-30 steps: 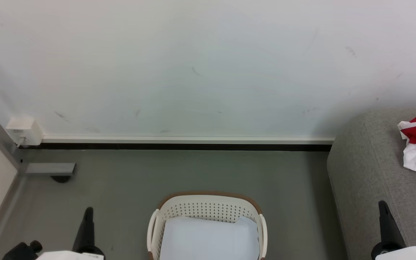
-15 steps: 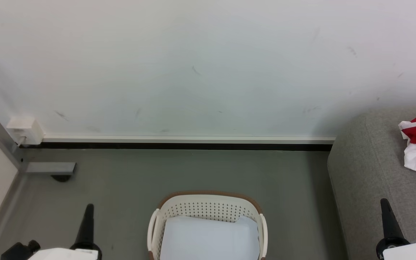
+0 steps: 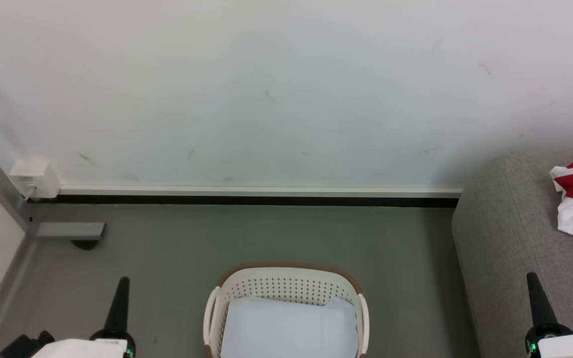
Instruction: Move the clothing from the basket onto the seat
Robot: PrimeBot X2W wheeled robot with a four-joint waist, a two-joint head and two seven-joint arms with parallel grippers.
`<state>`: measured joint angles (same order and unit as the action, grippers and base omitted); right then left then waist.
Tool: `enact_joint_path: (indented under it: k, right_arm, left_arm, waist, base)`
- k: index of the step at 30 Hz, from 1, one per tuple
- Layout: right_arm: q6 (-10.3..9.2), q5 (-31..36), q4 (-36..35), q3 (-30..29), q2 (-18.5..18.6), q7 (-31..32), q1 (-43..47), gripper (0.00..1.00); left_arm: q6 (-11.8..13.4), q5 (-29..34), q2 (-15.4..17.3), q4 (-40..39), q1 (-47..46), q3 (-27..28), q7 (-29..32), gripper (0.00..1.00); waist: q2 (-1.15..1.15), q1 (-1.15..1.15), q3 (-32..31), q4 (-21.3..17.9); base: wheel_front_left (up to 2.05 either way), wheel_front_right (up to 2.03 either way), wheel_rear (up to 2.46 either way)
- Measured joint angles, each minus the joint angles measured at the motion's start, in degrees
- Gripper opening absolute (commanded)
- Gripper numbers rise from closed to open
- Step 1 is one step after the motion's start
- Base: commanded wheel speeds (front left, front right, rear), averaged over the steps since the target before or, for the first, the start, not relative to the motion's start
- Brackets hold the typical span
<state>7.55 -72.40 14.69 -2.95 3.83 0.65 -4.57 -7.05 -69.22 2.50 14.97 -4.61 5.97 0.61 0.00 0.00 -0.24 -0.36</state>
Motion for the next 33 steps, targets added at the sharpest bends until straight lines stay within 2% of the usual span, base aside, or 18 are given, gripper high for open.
enact_joint_path:
  k: [33]
  right_arm:
    - [0.0, -13.84, -0.33, -2.54, -0.54, 4.08, -1.02, 0.0]
  left_arm:
    - [-0.18, -15.53, 0.11, -0.55, -0.98, 0.36, 4.19, 0.0]
  waist:
    - [0.0, 0.0, 0.27, 0.23]
  base:
    - [0.0, 0.0, 0.0]
